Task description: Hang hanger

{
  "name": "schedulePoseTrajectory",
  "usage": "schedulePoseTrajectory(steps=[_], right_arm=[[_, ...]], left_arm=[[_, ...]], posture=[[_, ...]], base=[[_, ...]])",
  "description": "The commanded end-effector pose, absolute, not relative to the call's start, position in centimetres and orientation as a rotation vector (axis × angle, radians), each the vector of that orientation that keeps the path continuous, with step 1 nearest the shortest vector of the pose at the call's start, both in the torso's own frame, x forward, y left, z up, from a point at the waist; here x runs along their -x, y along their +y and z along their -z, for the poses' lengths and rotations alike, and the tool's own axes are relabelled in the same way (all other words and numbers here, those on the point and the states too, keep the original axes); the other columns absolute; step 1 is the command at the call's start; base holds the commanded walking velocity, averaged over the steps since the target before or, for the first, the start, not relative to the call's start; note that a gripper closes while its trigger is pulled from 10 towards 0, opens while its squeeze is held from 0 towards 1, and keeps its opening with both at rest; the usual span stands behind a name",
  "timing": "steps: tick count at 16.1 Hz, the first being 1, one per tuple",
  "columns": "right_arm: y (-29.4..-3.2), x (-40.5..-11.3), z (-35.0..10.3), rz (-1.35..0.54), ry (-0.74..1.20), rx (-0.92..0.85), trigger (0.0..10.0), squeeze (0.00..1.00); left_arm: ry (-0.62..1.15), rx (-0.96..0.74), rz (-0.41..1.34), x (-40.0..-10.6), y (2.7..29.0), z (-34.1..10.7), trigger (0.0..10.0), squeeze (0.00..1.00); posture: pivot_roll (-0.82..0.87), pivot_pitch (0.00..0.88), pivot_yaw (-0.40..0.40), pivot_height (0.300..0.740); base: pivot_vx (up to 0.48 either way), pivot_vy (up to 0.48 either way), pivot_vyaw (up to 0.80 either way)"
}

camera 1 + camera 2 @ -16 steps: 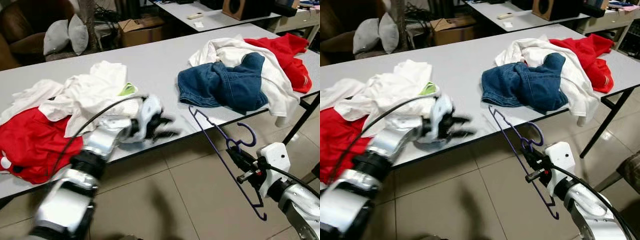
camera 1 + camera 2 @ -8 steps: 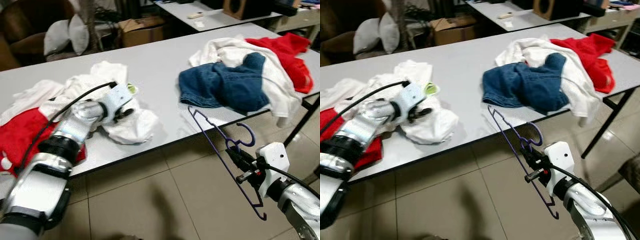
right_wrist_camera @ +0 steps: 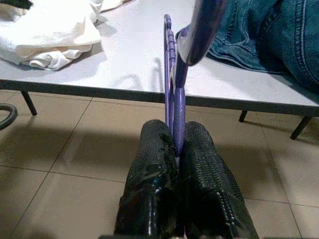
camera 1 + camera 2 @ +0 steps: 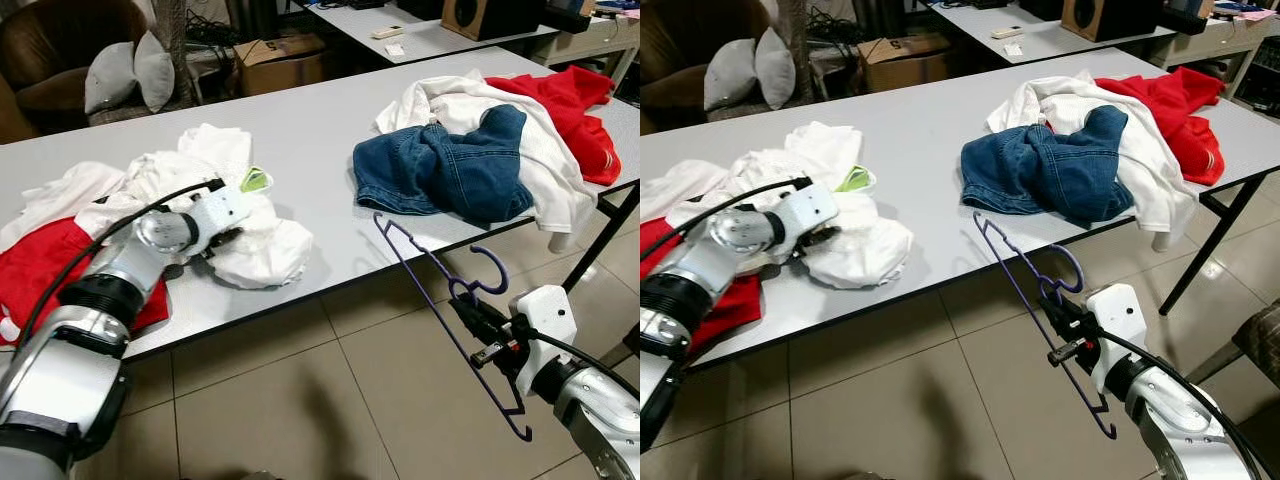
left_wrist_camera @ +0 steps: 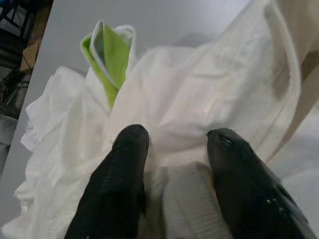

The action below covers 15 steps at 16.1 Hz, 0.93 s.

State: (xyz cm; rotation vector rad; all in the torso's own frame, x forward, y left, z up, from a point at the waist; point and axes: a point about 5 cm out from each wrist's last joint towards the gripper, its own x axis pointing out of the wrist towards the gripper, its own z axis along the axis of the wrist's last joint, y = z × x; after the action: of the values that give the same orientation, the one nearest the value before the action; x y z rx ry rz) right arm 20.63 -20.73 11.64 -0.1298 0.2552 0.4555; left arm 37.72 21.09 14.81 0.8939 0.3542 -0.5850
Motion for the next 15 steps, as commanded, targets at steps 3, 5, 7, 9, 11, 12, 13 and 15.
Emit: schedulePoseTrajectory(steps=[3, 5, 7, 9, 11, 12, 13, 15], right_arm=[[-20.9, -20.6, -11.8, -0.451, 0.252, 0.134, 10.0, 0.0], [-20.9, -20.6, -11.8, -0.454, 0.253, 0.133, 10.0, 0.0], [-20.8, -20.7, -11.7, -0.459, 0.254, 0.131, 10.0, 0.0], [-20.8, -20.7, -11.7, -0.463, 0.251, 0.129, 10.0, 0.0], [-20.7, -20.7, -11.7, -0.465, 0.251, 0.129, 10.0, 0.0], [-20.7, -20.7, -11.7, -0.467, 0.251, 0.129, 10.0, 0.0], [-20.6, -20.6, -11.9, -0.484, 0.247, 0.126, 10.0, 0.0], [-19.7, -20.2, -12.9, -0.592, 0.211, 0.08, 10.0, 0.0]], left_arm=[[0.327, -0.85, 0.547, -37.9, 22.5, -16.4, 1.3, 0.0], [0.341, -0.847, 0.539, -37.7, 23.2, -16.3, 0.0, 0.0], [0.357, -0.833, 0.533, -37.4, 23.8, -16.0, 0.0, 0.0], [0.344, -0.798, 0.526, -37.3, 23.8, -15.9, 0.0, 0.0], [0.321, -0.768, 0.514, -37.5, 23.6, -16.0, 0.0, 0.0], [0.306, -0.739, 0.511, -37.6, 23.4, -16.2, 0.0, 0.0], [0.282, -0.68, 0.515, -37.8, 23.0, -16.5, 0.0, 0.0], [0.225, -0.576, 0.493, -38.3, 22.2, -17.5, 0.0, 0.0]], posture=[[-0.12, 0.0, 0.089, 0.74], [-0.12, 0.0, 0.089, 0.74], [-0.12, 0.0, 0.089, 0.74], [-0.11, 0.0, 0.081, 0.74], [-0.11, 0.0, 0.082, 0.74], [-0.11, 0.0, 0.082, 0.74], [-0.11, 0.0, 0.082, 0.74], [-0.12, 0.0, 0.086, 0.74]], base=[[0.0, 0.0, 0.0], [0.0, 0.0, 0.0], [0.0, 0.0, 0.0], [0.0, 0.0, 0.0], [0.0, 0.0, 0.0], [0.0, 0.0, 0.0], [0.0, 0.0, 0.0], [0.0, 0.0, 0.0]])
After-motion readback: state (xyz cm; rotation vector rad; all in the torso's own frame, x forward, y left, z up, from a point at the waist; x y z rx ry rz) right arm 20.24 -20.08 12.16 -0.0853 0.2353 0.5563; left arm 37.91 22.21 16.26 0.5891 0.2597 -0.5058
